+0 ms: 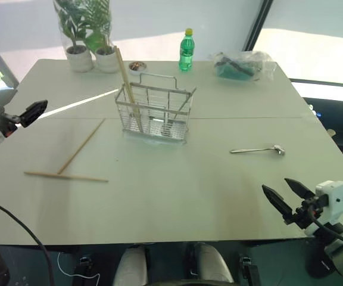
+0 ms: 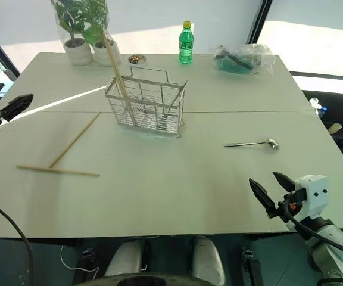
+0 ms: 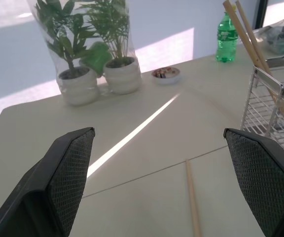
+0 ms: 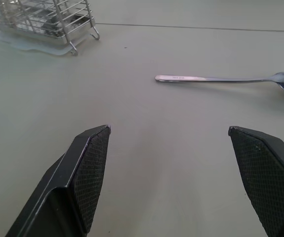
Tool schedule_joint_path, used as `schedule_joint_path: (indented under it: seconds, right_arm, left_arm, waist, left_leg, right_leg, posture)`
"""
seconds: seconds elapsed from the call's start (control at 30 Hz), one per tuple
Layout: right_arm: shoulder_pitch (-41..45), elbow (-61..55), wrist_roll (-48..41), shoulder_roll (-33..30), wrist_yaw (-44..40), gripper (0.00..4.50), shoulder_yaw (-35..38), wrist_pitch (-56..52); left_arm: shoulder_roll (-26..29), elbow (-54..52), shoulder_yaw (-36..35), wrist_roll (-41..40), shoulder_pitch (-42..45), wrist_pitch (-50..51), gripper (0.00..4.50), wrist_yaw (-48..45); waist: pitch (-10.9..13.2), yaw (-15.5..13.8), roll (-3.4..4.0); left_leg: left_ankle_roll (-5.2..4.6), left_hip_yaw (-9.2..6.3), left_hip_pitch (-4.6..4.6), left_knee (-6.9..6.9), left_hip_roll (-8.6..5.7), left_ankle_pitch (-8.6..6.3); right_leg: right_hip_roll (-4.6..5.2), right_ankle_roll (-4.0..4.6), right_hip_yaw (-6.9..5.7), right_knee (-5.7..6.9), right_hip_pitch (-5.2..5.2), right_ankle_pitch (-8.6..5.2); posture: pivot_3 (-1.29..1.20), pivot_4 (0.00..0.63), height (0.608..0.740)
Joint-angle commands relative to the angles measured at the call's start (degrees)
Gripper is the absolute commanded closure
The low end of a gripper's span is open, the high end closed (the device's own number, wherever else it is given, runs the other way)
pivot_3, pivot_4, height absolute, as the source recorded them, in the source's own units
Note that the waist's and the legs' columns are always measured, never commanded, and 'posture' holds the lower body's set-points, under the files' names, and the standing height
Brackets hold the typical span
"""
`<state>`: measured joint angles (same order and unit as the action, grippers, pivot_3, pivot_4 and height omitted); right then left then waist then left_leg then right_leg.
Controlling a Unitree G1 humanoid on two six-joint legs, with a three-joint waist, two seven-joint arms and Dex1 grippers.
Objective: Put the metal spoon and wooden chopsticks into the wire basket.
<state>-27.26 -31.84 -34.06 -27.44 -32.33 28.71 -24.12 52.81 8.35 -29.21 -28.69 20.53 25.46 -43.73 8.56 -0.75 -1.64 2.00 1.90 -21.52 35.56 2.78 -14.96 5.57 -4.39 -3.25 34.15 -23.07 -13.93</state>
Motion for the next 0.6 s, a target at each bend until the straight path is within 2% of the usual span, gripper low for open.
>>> schedule_joint_path:
  seconds: [0.03, 0.6]
  right_arm:
    - [0.5, -1.9, -0.6, -0.3, 0.3, 0.52, 1.5, 1.3]
    - [6.7, 0.8, 0.7, -3.7, 0.1, 0.52, 1.1, 0.8]
  left_arm:
    - [1.2, -1.7, -0.3, 0.3, 0.3, -1.0, 0.07, -0.7]
    - [1.6, -6.2, -1.1, -0.7, -1.5, 2.3, 0.07, -1.3]
  waist:
    - [0.0, 0.0, 0.00]
    - [0.0, 0.0, -0.06]
  left_leg:
    - [0.00, 0.00, 0.00, 0.00, 0.00, 0.00]
    - [0.00, 0.02, 0.00, 0.01, -0.03, 0.00]
  right_leg:
    - [0.00, 0.00, 0.00, 0.00, 0.00, 0.00]
    - [-0.01, 0.00, 0.00, 0.00, 0.01, 0.00]
  posture:
    - [0.00, 0.150, 0.717]
    - [0.00, 0.150, 0.717]
